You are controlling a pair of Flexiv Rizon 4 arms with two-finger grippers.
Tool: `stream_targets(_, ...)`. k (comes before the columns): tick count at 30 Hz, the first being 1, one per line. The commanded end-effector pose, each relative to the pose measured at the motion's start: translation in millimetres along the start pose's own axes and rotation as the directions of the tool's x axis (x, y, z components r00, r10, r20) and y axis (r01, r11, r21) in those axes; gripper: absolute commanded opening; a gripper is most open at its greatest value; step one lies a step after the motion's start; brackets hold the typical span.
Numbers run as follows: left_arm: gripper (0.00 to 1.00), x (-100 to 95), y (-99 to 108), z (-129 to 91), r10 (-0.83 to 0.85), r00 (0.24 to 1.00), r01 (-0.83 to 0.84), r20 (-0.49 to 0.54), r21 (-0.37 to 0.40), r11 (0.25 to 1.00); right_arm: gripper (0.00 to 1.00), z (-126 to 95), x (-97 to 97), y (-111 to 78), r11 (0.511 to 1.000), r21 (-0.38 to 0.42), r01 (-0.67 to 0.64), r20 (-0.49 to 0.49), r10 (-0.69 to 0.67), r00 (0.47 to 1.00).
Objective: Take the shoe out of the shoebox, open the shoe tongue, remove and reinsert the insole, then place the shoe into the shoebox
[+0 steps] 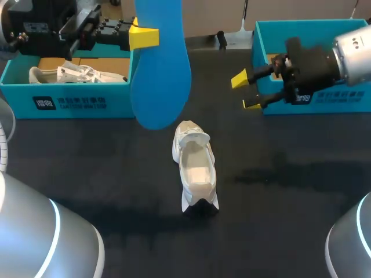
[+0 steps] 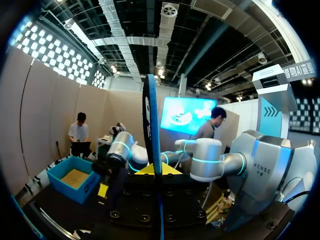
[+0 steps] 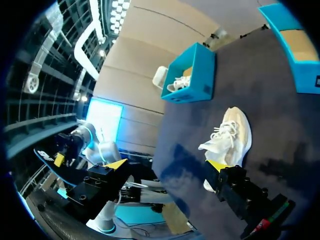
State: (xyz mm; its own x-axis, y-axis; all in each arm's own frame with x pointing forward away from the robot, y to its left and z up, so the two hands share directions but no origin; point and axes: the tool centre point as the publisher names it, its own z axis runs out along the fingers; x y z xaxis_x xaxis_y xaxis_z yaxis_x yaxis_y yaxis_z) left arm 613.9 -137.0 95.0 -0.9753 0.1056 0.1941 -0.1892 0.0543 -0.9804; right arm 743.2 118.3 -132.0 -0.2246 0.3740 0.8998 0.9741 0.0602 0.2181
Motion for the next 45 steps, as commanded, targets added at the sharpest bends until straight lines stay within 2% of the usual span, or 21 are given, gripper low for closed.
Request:
stream_targets(1, 0.00, -0.8, 0, 0, 0.000, 1.000, 0.000, -0.001, -0.002, 1.000, 1.00, 9, 1.9, 5.3, 1.000, -0.016, -0.011, -0.084, 0.009, 0.996)
stream_targets(4, 0.00, -0.8, 0, 0, 0.000, 1.000, 0.000, -0.001, -0.002, 1.000, 1.00, 9, 6.5, 6.7, 0.999, -0.041, 0.011, -0.165, -0.017, 0.986)
stream_targets(16, 0.00, -0.8, 0, 0, 0.000, 1.000, 0.000, -0.001, -0.002, 1.000, 1.00, 9, 6.7, 6.6, 0.999, -0.041, 0.003, -0.168, -0.010, 0.986)
stream_targets(17, 0.00, -5.8, 2, 1, 0.089, 0.996, -0.089, 0.002, 0.001, 0.996, 1.00, 8, 9.4, 6.6, 0.998, -0.027, -0.049, -0.184, 0.043, 0.982)
stream_targets(19, 0.00, -9.7, 4, 1, 0.106, 0.994, -0.106, -0.001, -0.001, 0.994, 1.00, 8, 11.0, 7.2, 0.998, -0.016, -0.066, -0.187, 0.062, 0.980)
stream_targets(20, 0.00, -13.8, 4, 1, 0.202, 0.979, -0.202, 0.002, 0.011, 0.979, 1.00, 6, 13.7, 8.1, 0.997, -0.014, -0.080, -0.198, 0.076, 0.977)
stream_targets(22, 0.00, -18.0, 5, -2, 0.262, 0.964, -0.261, -0.034, 0.030, 0.965, 1.00, 6, 17.4, 9.3, 0.995, 0.001, -0.101, -0.204, 0.099, 0.974)
stream_targets(26, 0.00, -19.9, 4, -7, 0.447, 0.893, -0.446, -0.048, 0.042, 0.894, 1.00, 4, 22.7, 11.8, 0.992, 0.008, -0.126, -0.211, 0.125, 0.969)
stream_targets(28, 0.00, -23.8, 9, -8, 0.573, 0.817, -0.571, -0.067, 0.044, 0.820, 1.00, 3, 23.6, 12.3, 0.991, 0.008, -0.130, -0.215, 0.129, 0.968)
stream_targets(29, 0.00, -25.8, 15, -9, 0.661, 0.740, -0.661, -0.120, 0.049, 0.749, 1.00, 3, 23.6, 12.3, 0.991, 0.008, -0.130, -0.215, 0.129, 0.968)
stream_targets(30, 0.00, -27.8, 24, -10, 0.764, 0.619, -0.768, -0.181, 0.063, 0.637, 1.00, 3, 23.6, 12.3, 0.991, 0.008, -0.130, -0.215, 0.129, 0.968)
stream_targets(41, 0.00, -27.8, 24, -10, 0.764, 0.619, -0.768, -0.181, 0.063, 0.637, 1.00, 3, 23.6, 12.3, 0.991, 0.008, -0.130, -0.215, 0.129, 0.968)
stream_targets(42, 0.00, -28.3, 25, -10, 0.784, 0.592, -0.790, -0.188, 0.057, 0.610, 1.00, 3, 23.6, 12.3, 0.991, 0.008, -0.130, -0.215, 0.129, 0.968)
stream_targets(45, 0.00, -39.3, 28, -13, 0.875, 0.448, -0.888, -0.182, 0.018, 0.459, 1.00, 3, 23.6, 12.3, 0.991, 0.008, -0.130, -0.215, 0.129, 0.968)
